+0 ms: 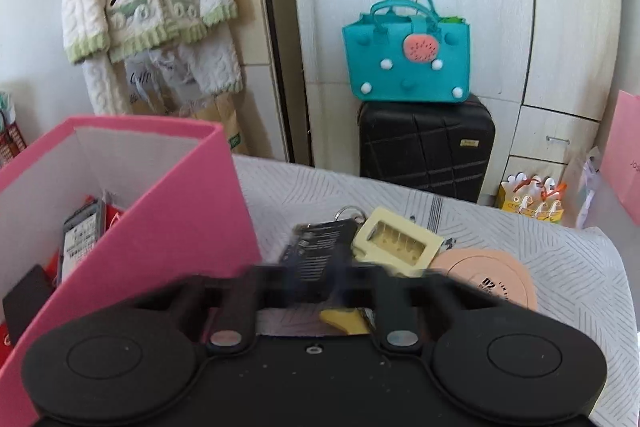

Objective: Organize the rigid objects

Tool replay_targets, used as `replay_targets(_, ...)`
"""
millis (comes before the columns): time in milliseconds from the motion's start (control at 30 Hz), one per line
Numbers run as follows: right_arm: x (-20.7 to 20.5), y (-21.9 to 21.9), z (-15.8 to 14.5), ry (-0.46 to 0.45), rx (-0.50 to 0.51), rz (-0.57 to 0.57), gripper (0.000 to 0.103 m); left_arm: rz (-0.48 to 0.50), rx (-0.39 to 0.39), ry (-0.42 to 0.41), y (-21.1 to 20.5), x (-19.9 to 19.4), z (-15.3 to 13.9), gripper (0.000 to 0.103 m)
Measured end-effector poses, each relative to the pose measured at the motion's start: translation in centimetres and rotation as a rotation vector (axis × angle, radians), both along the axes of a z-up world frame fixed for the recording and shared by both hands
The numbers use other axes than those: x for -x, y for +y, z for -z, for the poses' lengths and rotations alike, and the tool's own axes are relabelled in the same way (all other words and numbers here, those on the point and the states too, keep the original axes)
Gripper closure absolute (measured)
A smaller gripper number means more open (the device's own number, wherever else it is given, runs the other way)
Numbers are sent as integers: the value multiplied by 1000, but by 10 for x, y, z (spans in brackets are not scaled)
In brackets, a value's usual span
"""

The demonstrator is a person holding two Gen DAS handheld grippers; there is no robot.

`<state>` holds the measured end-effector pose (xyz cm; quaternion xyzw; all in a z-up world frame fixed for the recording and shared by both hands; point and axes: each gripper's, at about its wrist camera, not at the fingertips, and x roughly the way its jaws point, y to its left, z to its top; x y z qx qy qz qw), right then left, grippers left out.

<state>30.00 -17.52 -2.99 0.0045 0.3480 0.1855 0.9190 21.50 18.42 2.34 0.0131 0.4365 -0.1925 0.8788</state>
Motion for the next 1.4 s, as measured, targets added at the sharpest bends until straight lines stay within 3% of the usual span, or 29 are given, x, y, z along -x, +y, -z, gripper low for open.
replay_targets(133,7,-2,-5,6,-50,-21,101,-2,10,-1,1,0,1,84)
replay_targets(300,4,-6,0,39,-66,-42,91,-1,16,-3,3,-1,1,84)
replay_targets(367,3,-5,5,41,-67,-68,74,-2,26,-1,4,-2,2,84)
replay_targets(433,3,-2,10,38,-52,-84,66,-2,33,5,6,-2,2,84)
replay_targets(533,0,1,13,39,-28,-88,64,15,5,5,2,-4,1,83)
replay_targets(667,-3,2,12,21,28,-74,52,23,-58,31,-9,-15,6,83)
replay_targets(767,-4,3,14,30,43,-81,51,27,-87,54,-13,-25,13,84)
replay_targets(933,8,0,6,1,33,-85,50,16,-64,71,-6,-33,17,85)
replay_targets(1133,16,4,-3,46,-46,-118,59,-12,-55,56,-3,-31,17,86)
replay_targets(1267,4,14,-6,44,-52,-141,67,-42,-51,51,-1,-32,16,86)
replay_targets(1400,-13,24,-4,59,-85,-161,69,-85,-38,49,8,-33,15,86)
